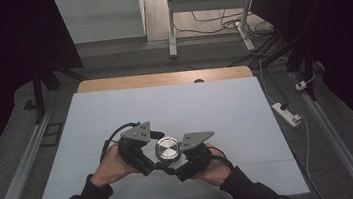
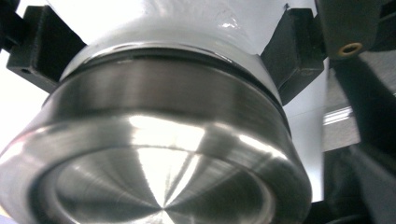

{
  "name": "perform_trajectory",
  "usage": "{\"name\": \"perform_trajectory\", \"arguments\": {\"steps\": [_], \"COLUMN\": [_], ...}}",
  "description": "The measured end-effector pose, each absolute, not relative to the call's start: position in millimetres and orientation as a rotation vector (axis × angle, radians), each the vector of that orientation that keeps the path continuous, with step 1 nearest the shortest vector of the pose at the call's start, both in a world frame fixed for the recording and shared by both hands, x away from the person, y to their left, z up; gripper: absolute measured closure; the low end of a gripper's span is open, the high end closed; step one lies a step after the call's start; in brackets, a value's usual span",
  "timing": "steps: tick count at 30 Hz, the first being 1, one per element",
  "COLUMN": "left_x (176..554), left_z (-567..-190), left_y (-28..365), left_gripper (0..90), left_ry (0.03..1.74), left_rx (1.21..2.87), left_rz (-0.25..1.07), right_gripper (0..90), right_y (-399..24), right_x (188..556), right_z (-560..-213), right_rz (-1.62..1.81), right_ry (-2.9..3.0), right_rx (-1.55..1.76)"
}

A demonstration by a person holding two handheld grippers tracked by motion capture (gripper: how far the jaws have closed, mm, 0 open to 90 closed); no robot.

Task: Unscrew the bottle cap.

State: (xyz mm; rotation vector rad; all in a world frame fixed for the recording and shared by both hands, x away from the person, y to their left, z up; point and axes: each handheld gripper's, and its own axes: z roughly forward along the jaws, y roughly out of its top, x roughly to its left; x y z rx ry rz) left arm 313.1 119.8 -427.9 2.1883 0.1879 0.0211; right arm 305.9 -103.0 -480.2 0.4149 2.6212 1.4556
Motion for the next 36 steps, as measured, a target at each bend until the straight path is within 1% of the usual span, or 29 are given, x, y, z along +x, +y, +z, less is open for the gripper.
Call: {"name": "perform_trajectory", "arguments": {"steps": [3,7,9,11,18,23,27,30,32,36], "left_x": [313.6,312.8,311.8,311.5,314.8,313.0,310.1,310.2,312.2,314.0], "left_z": [-430.8,-434.4,-435.4,-436.2,-440.1,-441.4,-443.2,-443.7,-442.3,-436.5], "left_y": [121.5,118.6,117.4,116.8,108.8,97.4,88.8,86.1,86.2,94.4], "left_gripper": [6.3,9.8,15.5,17.6,18.1,18.1,18.1,17.0,9.4,2.8], "left_ry": [0.143,0.109,0.107,0.122,0.305,0.488,0.595,0.58,0.554,0.479], "left_rx": [2.175,2.192,2.198,2.191,2.187,2.176,2.161,2.171,2.185,2.189], "left_rz": [-0.009,-0.013,0.005,0.016,0.075,0.151,0.203,0.205,0.163,0.116], "right_gripper": [14.8,14.9,14.8,14.9,14.8,14.9,14.8,14.8,14.9,14.8], "right_y": [-101.1,-98.1,-97.3,-97.3,-98.1,-98.4,-98.1,-98.9,-99.0,-99.6], "right_x": [303.2,299.6,298.7,298.6,304.5,309.9,312.2,313.1,312.9,312.1], "right_z": [-480.3,-480.6,-480.6,-480.6,-482.3,-484.6,-486.0,-487.0,-486.5,-484.9], "right_rz": [1.471,1.47,1.467,1.458,1.388,1.334,1.297,1.293,1.305,1.342], "right_ry": [2.645,2.668,2.67,2.669,2.632,2.586,2.552,2.555,2.561,2.574], "right_rx": [0.363,0.32,0.316,0.32,0.44,0.544,0.602,0.622,0.612,0.568]}}
